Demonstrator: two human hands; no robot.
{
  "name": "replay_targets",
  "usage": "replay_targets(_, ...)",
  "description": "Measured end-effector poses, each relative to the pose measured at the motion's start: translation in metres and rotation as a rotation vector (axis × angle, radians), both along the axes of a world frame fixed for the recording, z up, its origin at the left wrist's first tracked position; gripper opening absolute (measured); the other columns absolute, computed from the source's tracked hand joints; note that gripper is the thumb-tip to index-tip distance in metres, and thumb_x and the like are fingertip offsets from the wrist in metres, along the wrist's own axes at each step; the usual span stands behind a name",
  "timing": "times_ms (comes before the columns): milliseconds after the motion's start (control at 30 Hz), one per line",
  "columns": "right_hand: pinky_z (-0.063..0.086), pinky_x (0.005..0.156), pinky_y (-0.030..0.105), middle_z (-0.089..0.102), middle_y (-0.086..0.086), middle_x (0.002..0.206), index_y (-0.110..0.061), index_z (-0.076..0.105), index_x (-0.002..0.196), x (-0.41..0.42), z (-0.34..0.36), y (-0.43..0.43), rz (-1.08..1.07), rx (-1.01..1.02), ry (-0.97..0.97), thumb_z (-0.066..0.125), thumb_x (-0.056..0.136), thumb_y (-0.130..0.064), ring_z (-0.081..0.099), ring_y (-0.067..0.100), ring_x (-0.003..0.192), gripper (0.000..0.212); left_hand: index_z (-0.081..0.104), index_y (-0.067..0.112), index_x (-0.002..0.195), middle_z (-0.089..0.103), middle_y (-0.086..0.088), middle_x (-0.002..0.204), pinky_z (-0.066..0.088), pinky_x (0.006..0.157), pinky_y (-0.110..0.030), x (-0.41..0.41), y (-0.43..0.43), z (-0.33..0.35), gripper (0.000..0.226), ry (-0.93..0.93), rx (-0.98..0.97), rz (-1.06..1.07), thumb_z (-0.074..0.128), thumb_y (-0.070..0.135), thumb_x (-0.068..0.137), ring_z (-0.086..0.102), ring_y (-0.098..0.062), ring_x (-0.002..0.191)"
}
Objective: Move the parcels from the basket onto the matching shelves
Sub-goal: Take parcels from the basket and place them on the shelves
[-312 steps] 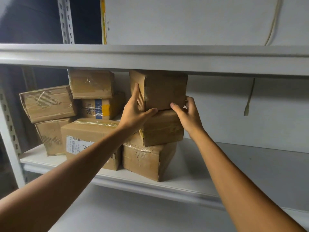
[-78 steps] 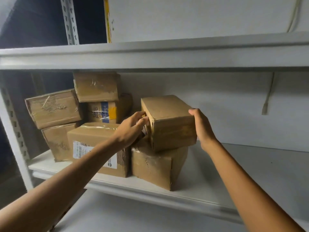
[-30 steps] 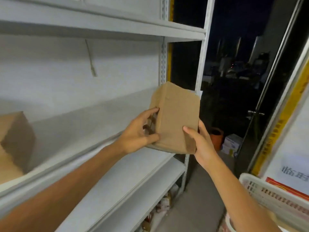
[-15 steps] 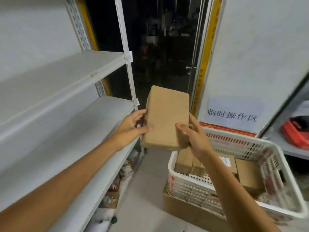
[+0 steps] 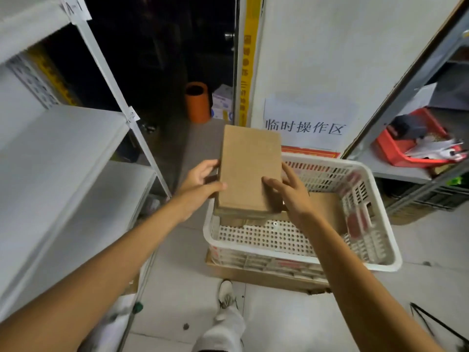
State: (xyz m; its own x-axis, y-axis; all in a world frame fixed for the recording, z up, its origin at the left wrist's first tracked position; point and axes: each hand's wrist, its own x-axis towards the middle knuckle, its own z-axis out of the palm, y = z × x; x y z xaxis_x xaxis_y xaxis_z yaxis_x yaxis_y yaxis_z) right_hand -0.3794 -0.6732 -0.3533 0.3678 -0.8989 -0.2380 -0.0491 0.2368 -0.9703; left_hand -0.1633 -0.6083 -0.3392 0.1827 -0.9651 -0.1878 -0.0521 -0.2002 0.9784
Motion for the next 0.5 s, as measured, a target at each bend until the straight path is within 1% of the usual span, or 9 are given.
replay_targets(67, 0.048, 0.091, 0.036, 0.063, 0.004, 0.125, -0.028, 0.042, 0.142, -0.002, -0.010, -0.021, 0.005, 0.030, 0.042, 0.065, 0.089, -0.018, 0.060, 0.021, 0.114, 0.059, 0.049, 0.023, 0.118, 0.053, 0.014, 0.117, 0.044, 0.067, 0.000, -0.002, -0.024, -0.015, 0.049, 0.031, 0.030, 0.000, 0.063, -0.007, 0.082, 0.056, 0.019, 0.095)
replay_targets(133, 0.049, 0.087, 0.032, 0.063, 0.003, 0.124, -0.029, 0.044, 0.141, -0.001, -0.022, -0.043, 0.009, 0.045, 0.084, 0.066, 0.088, -0.018, 0.060, 0.019, 0.112, 0.058, 0.049, 0.021, 0.119, 0.053, 0.010, 0.122, 0.048, 0.078, -0.007, -0.002, -0.042, -0.032, 0.049, 0.069, 0.061, 0.025, 0.062, -0.008, 0.082, 0.056, 0.008, 0.106)
replay_targets(233, 0.047, 0.084, 0.024, 0.059, -0.004, 0.120, -0.028, 0.050, 0.136, 0.004, -0.039, -0.070, 0.007, 0.000, 0.195, 0.068, 0.087, -0.017, 0.056, 0.014, 0.110, 0.053, 0.046, 0.018, 0.126, 0.047, 0.002, 0.137, 0.043, 0.103, -0.031, -0.007, -0.062, -0.055, 0.053, 0.106, 0.106, 0.043, 0.060, -0.010, 0.084, 0.046, -0.014, 0.127)
replay_targets(267, 0.046, 0.080, 0.016, 0.058, -0.008, 0.118, -0.025, 0.051, 0.135, 0.006, -0.044, -0.077, 0.008, -0.027, 0.246, 0.068, 0.087, -0.016, 0.054, 0.012, 0.109, 0.051, 0.045, 0.018, 0.127, 0.046, 0.002, 0.137, 0.041, 0.105, -0.034, -0.010, -0.066, -0.063, 0.053, 0.109, 0.123, 0.059, 0.059, -0.010, 0.084, 0.045, -0.014, 0.128)
replay_targets(333, 0.042, 0.072, 0.003, 0.058, -0.004, 0.117, -0.017, 0.053, 0.132, 0.009, -0.056, -0.087, -0.002, -0.094, 0.397, 0.069, 0.086, -0.016, 0.053, 0.014, 0.107, 0.049, 0.045, 0.022, 0.124, 0.047, 0.008, 0.130, 0.041, 0.104, -0.031, -0.017, -0.072, -0.077, 0.053, 0.104, 0.158, 0.096, 0.059, -0.010, 0.084, 0.047, -0.006, 0.123)
replay_targets(367, 0.041, 0.077, 0.002, 0.057, 0.001, 0.121, -0.014, 0.052, 0.132, 0.009, -0.061, -0.092, 0.013, -0.108, 0.463, 0.070, 0.085, -0.017, 0.052, 0.015, 0.110, 0.050, 0.045, 0.023, 0.123, 0.047, 0.010, 0.127, 0.043, 0.101, -0.026, -0.020, -0.075, -0.084, 0.053, 0.101, 0.169, 0.110, 0.060, -0.009, 0.083, 0.049, 0.002, 0.117)
replay_targets(400, 0.042, 0.088, 0.008, 0.054, 0.004, 0.127, -0.013, 0.049, 0.133, 0.012, -0.066, -0.097, 0.043, -0.094, 0.509, 0.073, 0.083, -0.021, 0.050, 0.017, 0.116, 0.056, 0.046, 0.023, 0.124, 0.048, 0.011, 0.126, 0.046, 0.097, -0.021, -0.023, -0.077, -0.091, 0.053, 0.101, 0.179, 0.121, 0.061, -0.008, 0.083, 0.051, 0.009, 0.111)
replay_targets(433, 0.043, 0.099, 0.022, 0.050, 0.005, 0.132, -0.013, 0.045, 0.135, 0.015, -0.069, -0.102, 0.075, -0.060, 0.542, 0.076, 0.080, -0.025, 0.047, 0.019, 0.122, 0.064, 0.046, 0.021, 0.127, 0.048, 0.010, 0.129, 0.047, 0.094, -0.019, -0.026, -0.079, -0.097, 0.053, 0.106, 0.198, 0.129, 0.062, -0.006, 0.084, 0.051, 0.011, 0.109)
replay_targets(500, 0.039, 0.108, 0.043, 0.041, 0.006, 0.139, -0.017, 0.030, 0.143, 0.021, -0.077, -0.110, 0.145, -0.053, 0.668, 0.082, 0.071, -0.041, 0.040, 0.023, 0.129, 0.091, 0.043, 0.014, 0.136, 0.043, 0.004, 0.142, 0.047, 0.099, -0.032, -0.036, -0.082, -0.109, 0.057, 0.124, 0.255, 0.167, 0.063, -0.002, 0.085, 0.048, -0.003, 0.123)
